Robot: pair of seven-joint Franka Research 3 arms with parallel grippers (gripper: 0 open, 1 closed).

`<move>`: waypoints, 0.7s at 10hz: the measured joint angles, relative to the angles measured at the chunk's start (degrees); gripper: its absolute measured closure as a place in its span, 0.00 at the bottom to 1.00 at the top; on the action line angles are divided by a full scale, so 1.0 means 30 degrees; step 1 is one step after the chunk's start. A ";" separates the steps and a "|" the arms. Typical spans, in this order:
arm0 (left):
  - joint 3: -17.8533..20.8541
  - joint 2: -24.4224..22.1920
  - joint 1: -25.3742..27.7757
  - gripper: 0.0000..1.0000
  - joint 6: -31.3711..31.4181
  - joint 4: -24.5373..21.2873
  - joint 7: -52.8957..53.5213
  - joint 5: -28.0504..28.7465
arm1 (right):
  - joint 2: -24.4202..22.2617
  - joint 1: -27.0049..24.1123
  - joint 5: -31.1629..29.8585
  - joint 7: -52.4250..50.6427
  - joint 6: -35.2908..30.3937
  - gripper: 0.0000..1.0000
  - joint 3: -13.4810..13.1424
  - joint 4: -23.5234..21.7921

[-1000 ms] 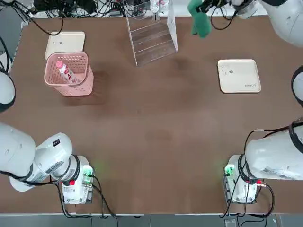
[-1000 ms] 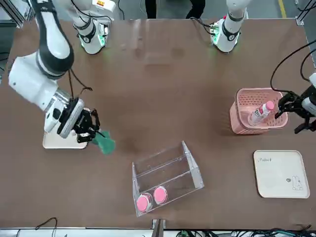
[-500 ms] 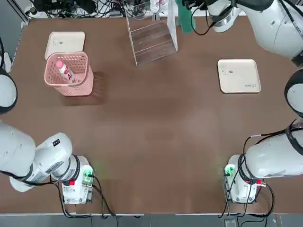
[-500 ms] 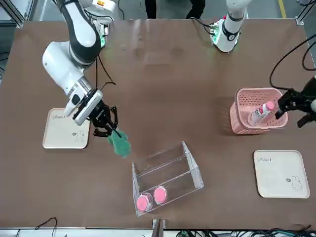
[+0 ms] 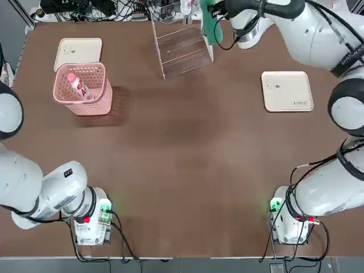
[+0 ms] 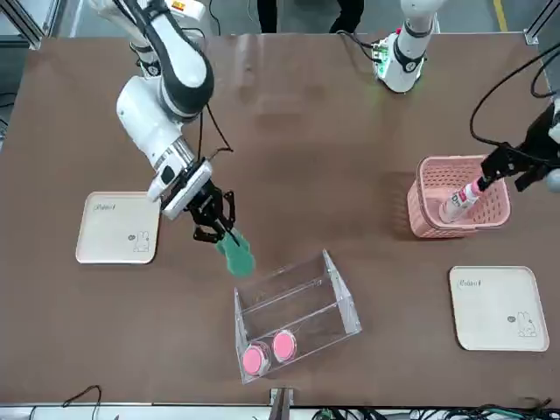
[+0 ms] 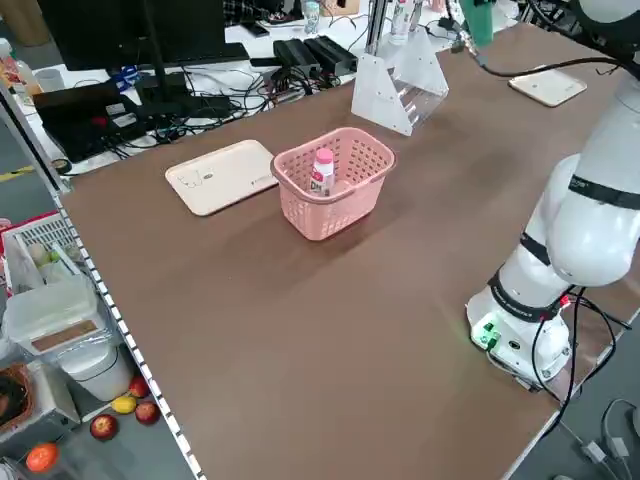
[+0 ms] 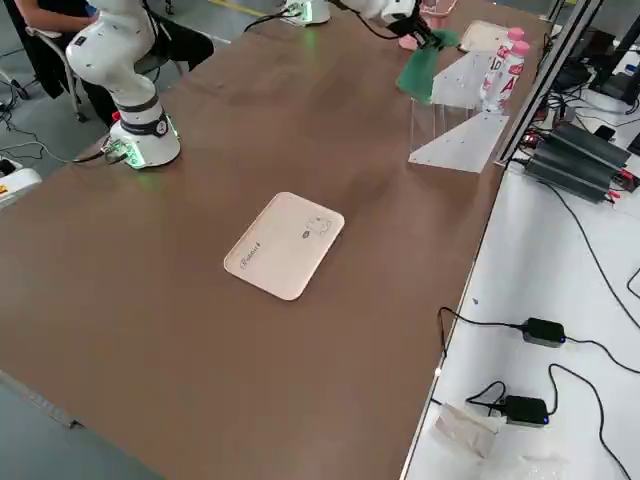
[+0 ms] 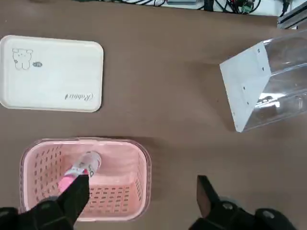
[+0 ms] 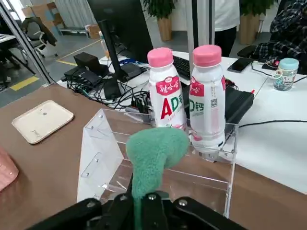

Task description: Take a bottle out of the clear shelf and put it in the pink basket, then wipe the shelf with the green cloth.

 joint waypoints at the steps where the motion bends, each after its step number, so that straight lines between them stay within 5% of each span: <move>1: 0.0003 0.0005 0.0042 0.00 -0.0563 0.0136 0.0000 0.0165 | 0.0551 0.0335 0.0002 0.0000 0.0570 0.95 -0.0039 0.0556; 7: -0.0366 0.0274 0.0039 0.00 -0.1039 0.0167 -0.0406 0.1466 | 0.1798 0.0966 0.0038 0.0046 0.1117 0.95 -0.0181 0.2656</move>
